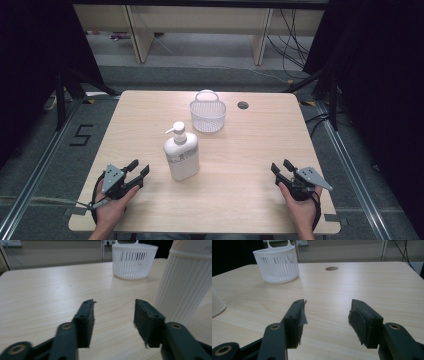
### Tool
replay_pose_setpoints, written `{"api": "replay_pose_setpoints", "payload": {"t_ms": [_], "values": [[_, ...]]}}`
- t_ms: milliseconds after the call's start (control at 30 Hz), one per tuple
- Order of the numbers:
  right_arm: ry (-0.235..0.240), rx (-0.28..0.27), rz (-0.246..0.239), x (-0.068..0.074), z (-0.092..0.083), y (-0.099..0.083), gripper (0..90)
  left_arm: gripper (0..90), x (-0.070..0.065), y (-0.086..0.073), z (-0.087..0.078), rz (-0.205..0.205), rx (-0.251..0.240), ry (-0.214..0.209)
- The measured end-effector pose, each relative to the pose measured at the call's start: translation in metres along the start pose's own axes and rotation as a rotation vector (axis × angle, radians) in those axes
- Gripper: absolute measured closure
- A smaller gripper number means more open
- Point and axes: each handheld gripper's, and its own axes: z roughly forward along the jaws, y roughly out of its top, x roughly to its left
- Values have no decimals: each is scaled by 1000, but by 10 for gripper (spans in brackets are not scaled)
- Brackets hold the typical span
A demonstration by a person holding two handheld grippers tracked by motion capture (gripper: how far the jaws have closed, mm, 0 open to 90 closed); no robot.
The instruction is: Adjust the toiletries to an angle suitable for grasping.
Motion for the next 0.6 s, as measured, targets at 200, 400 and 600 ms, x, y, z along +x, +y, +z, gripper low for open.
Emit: {"api": "replay_pose_setpoints", "payload": {"t_ms": [200, 400, 600], "values": [[-5, 6, 0, 1, 1, 0, 518, 818, -19, 19, -9, 13, -52, -74], [0, -2, -61, 3, 4, 0, 568, 894, -53, 37, -13, 81, -76, -193], [7, 11, -17, 5, 4, 0, 588, 894, -69, 43, -3, 128, -32, -240]]}}
